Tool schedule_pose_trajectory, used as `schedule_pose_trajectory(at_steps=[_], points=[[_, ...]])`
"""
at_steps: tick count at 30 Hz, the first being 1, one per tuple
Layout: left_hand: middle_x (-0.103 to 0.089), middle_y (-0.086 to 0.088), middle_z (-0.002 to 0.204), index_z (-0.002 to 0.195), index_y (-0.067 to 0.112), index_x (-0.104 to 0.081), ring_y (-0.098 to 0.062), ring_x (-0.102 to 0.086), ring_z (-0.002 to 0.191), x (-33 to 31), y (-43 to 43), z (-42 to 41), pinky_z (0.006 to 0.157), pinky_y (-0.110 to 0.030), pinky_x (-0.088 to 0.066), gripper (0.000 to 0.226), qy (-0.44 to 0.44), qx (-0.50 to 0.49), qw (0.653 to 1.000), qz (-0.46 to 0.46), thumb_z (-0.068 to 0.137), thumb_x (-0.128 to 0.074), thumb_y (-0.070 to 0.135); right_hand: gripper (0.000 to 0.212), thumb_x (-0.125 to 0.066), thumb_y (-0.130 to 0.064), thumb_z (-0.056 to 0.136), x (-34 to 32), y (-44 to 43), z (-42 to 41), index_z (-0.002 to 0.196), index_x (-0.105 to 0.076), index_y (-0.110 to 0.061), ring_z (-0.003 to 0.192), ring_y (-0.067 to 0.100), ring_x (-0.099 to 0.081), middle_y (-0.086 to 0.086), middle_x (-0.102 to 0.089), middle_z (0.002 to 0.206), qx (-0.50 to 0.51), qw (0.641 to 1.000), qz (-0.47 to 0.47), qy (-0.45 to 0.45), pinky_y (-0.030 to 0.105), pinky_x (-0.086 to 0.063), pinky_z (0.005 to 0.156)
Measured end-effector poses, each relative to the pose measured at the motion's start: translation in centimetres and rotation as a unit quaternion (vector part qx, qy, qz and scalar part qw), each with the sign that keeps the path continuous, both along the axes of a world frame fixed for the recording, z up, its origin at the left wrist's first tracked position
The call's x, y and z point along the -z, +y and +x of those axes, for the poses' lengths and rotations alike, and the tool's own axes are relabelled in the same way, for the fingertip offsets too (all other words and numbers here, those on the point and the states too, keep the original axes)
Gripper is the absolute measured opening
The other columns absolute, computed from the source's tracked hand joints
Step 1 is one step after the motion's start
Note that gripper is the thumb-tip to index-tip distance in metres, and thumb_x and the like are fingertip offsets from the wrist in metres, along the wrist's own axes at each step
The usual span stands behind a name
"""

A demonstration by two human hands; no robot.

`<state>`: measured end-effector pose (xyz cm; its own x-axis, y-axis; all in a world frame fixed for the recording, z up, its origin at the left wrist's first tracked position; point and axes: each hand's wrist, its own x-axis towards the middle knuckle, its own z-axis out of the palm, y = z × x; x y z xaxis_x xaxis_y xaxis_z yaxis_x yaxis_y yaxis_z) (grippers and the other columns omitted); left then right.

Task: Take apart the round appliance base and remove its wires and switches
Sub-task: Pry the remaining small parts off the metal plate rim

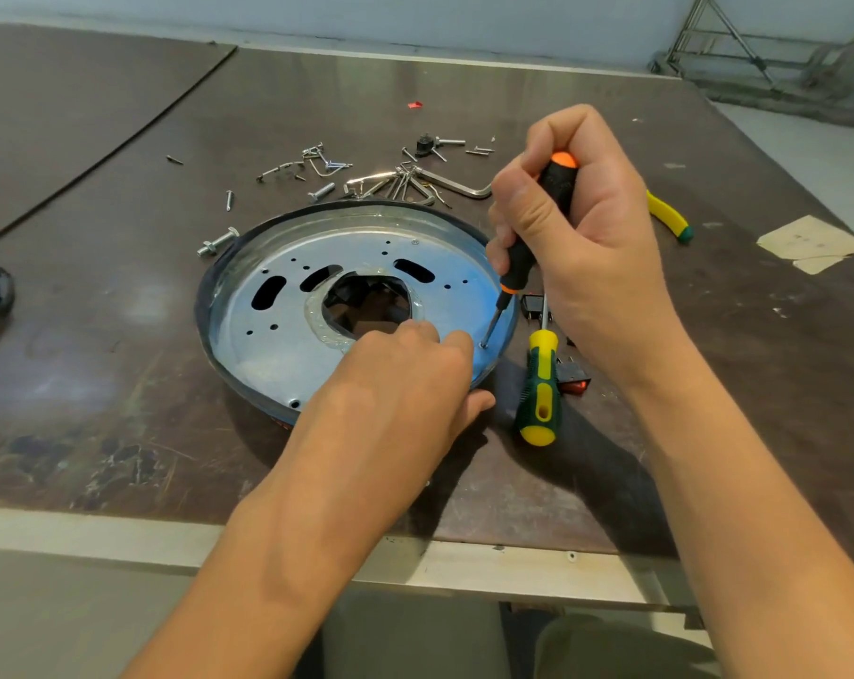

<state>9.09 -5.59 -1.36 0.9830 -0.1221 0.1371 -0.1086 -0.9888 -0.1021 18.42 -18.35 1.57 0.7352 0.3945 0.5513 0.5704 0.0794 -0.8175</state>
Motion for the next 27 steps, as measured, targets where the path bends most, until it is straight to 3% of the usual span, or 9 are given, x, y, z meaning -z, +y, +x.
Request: schedule_pose_trajectory(at_steps=[3,7,11,15,17,21,24,27], points=[[-0.058,0.002,0.116,0.120,0.025,-0.046,-0.019,-0.059,0.101,-0.1,-0.1,0.1,0.067,-0.030,-0.032,0.042,-0.003,0.010,1.000,0.005,0.099,-0.033,0.059,0.009,-0.047,-0.013,0.107,-0.1,0.4,-0.2,0.100,-0.047,-0.008,0.062,0.039,-0.050,0.025,-0.045,0.076,0.007,0.999,-0.025,-0.024,0.053,-0.049,0.054],[-0.058,0.001,0.117,0.123,0.024,-0.046,-0.020,-0.060,0.102,-0.1,-0.2,0.2,0.068,-0.030,-0.034,0.041,0.001,0.018,1.000,0.003,0.100,-0.034,0.056,0.014,-0.044,-0.016,0.106,-0.1,1.0,-0.3,0.101,-0.055,-0.009,0.073,0.028,-0.051,0.008,-0.048,0.085,0.028,0.998,-0.030,-0.037,0.038,-0.053,0.063],[-0.062,0.003,0.109,0.118,0.026,-0.050,-0.019,-0.061,0.095,0.0,-0.1,-0.3,0.065,-0.030,-0.031,0.039,-0.026,0.017,0.999,-0.011,0.099,-0.036,0.058,0.020,-0.050,-0.011,0.106,0.2,1.1,-0.2,0.121,-0.061,-0.005,0.070,0.018,-0.052,-0.015,-0.054,0.079,0.037,0.999,0.009,-0.022,0.047,-0.055,0.067],[-0.063,0.005,0.098,0.110,0.027,-0.052,-0.018,-0.061,0.086,0.2,0.0,-0.7,0.064,-0.030,-0.030,0.037,-0.056,0.017,0.998,-0.031,0.098,-0.038,0.059,0.030,-0.050,-0.012,0.104,0.5,1.1,0.0,0.130,-0.059,-0.001,0.070,0.015,-0.052,-0.015,-0.055,0.074,0.037,0.997,0.066,0.021,0.045,-0.055,0.070],[-0.063,0.005,0.094,0.108,0.027,-0.053,-0.017,-0.061,0.082,0.4,0.1,-0.7,0.062,-0.029,-0.032,0.036,-0.069,0.020,0.997,-0.035,0.098,-0.038,0.059,0.030,-0.051,-0.013,0.104,0.6,1.2,0.0,0.130,-0.059,-0.001,0.070,0.012,-0.054,-0.012,-0.055,0.076,0.032,0.996,0.076,0.037,0.045,-0.054,0.073],[-0.063,0.004,0.084,0.098,0.027,-0.054,-0.019,-0.053,0.070,0.5,0.0,-0.7,0.060,-0.030,-0.027,0.031,-0.097,0.013,0.993,-0.061,0.094,-0.047,0.058,0.026,-0.057,-0.013,0.102,0.6,1.2,0.0,0.127,-0.061,-0.007,0.076,0.012,-0.060,-0.002,-0.058,0.085,0.022,0.996,0.076,0.047,0.061,-0.055,0.081],[-0.062,0.001,0.076,0.090,0.027,-0.051,-0.019,-0.041,0.064,0.5,-0.1,-0.7,0.058,-0.030,-0.026,0.029,-0.106,0.009,0.991,-0.085,0.091,-0.055,0.056,0.025,-0.068,-0.011,0.094,0.4,1.2,-0.3,0.118,-0.061,-0.009,0.080,0.027,-0.058,-0.010,-0.060,0.079,0.020,0.992,0.114,0.049,0.051,-0.058,0.082],[-0.061,-0.001,0.075,0.092,0.025,-0.054,-0.023,-0.053,0.065,0.6,-0.1,-0.7,0.057,-0.031,-0.028,0.030,-0.104,0.011,0.991,-0.085,0.089,-0.058,0.055,0.019,-0.071,-0.007,0.092,0.3,1.3,-0.6,0.108,-0.061,-0.013,0.073,0.032,-0.058,-0.009,-0.062,0.076,0.028,0.992,0.113,0.042,0.046,-0.053,0.066]])
